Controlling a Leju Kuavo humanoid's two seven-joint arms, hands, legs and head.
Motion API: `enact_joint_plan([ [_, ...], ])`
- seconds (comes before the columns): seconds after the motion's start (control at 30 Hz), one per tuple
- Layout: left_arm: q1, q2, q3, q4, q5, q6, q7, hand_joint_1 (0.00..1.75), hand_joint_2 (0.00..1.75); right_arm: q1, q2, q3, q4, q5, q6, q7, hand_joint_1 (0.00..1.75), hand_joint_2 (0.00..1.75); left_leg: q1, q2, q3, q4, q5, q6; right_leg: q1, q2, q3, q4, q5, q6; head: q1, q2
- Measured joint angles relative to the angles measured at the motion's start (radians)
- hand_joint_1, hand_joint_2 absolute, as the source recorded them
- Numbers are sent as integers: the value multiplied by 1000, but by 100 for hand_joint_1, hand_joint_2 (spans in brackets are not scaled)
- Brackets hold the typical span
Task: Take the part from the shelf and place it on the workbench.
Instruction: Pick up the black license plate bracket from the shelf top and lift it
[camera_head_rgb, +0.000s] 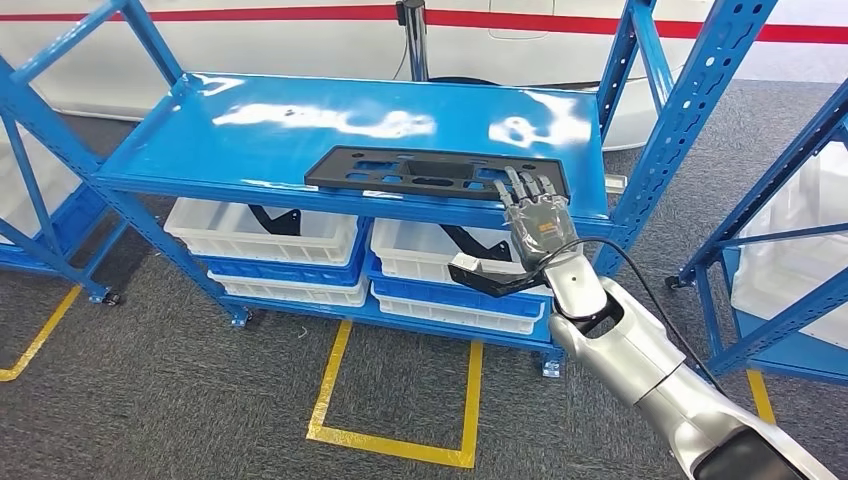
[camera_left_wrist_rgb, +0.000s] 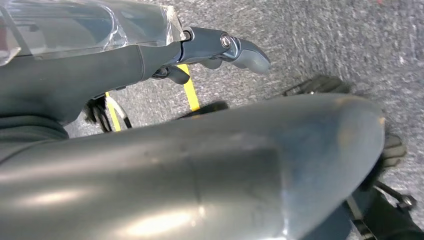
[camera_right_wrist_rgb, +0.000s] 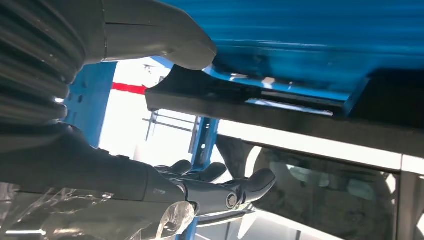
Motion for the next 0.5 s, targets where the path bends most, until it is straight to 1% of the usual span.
enact_joint_plan([
  [0.03,1,0,0,0,0,-1,0,0,0,2,0,0,0,0,0,0,0,175,1,0,-41,62,-12,-1,1,0,4,0,-4,-2,0,0],
  [0.07,3,0,0,0,0,-2,0,0,0,4,0,0,0,-1,0,0,0,175,1,0,-70,94,-7,-1,3,1,9,0,-9,-3,0,0],
  [0.1,4,0,0,0,0,-2,0,0,0,7,0,0,0,-2,0,0,0,175,0,0,-78,84,17,3,5,2,15,0,-13,-3,0,0],
  [0.13,4,0,0,0,0,-3,0,0,0,8,0,0,-1,-3,0,0,0,175,-2,0,-67,32,60,10,7,3,23,0,-19,-3,0,0],
  [0.17,4,0,0,0,0,-3,0,0,0,8,0,0,-2,-3,0,0,0,175,-6,0,-45,-37,106,20,8,4,31,-1,-23,-3,0,0],
  [0.2,4,0,0,0,1,-2,0,0,0,8,0,0,-3,-4,0,0,0,175,-9,0,-24,-96,143,28,10,4,36,-2,-27,-3,0,0],
  [0.23,4,0,0,0,1,-2,0,0,0,8,0,0,-4,-4,0,0,0,175,-11,0,-9,-137,167,35,10,4,40,-3,-29,-3,0,0],
  [0.27,4,0,0,0,1,-2,0,0,0,8,0,0,-5,-4,1,0,0,175,-13,0,-4,-151,175,38,10,4,41,-3,-30,-3,0,0],
  [0.37,4,0,0,0,1,-2,0,0,0,8,0,0,-5,-4,1,0,0,175,-13,0,-4,-151,175,38,10,4,41,-3,-30,-3,0,0],
  [0.43,4,1,0,0,1,-2,0,0,0,8,0,0,-5,-4,1,0,0,175,-14,0,-1,-159,179,40,9,4,41,-4,-30,-3,0,0],
  [0.5,4,5,0,1,1,-2,0,0,0,10,0,0,-6,-4,2,0,0,175,-26,1,9,-189,174,52,2,2,42,-7,-33,9,0,0],
])
